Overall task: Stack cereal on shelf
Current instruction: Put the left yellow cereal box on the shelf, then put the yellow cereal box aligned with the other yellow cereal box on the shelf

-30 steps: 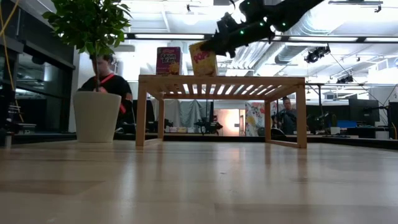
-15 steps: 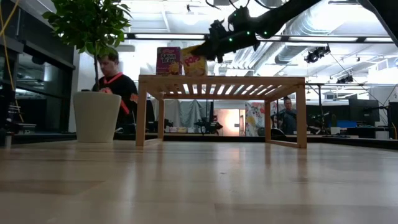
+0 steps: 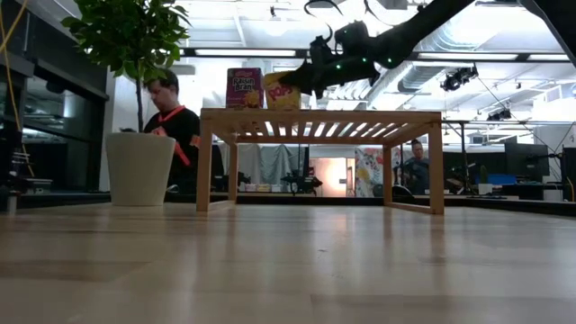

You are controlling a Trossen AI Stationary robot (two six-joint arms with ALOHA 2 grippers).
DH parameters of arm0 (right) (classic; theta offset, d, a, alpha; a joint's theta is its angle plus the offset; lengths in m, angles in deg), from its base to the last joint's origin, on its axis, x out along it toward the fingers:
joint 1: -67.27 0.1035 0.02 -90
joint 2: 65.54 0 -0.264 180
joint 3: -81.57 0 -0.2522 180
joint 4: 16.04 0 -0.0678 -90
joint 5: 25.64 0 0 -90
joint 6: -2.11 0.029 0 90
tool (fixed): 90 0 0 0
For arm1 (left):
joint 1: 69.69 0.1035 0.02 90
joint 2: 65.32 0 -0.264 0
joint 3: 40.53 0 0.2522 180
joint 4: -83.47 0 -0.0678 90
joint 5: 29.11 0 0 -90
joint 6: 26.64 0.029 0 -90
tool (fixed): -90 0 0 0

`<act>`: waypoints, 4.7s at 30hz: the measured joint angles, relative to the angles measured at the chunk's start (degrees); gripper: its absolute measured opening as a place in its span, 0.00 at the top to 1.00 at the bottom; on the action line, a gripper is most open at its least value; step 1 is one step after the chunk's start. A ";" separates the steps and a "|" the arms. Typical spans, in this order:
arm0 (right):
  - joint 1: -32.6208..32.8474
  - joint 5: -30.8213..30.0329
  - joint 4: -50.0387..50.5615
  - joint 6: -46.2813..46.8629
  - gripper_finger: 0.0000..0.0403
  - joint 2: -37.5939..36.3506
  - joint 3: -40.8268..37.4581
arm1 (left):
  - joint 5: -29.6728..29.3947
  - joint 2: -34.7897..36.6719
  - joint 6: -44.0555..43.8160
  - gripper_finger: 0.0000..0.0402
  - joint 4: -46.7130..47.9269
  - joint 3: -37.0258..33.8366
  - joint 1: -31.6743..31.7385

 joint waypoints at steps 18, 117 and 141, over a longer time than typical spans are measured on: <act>-0.07 -0.82 1.42 -2.24 0.57 -0.02 0.00 | -0.35 0.00 0.11 1.00 -0.02 0.00 0.00; 87.67 -34.06 70.81 140.77 0.33 -24.12 -18.08 | 1.73 -0.02 0.98 1.00 2.58 -0.02 -0.02; 86.62 -35.39 76.43 139.85 0.33 -23.86 -18.05 | 1.64 -0.02 0.98 1.00 2.65 -0.02 -0.02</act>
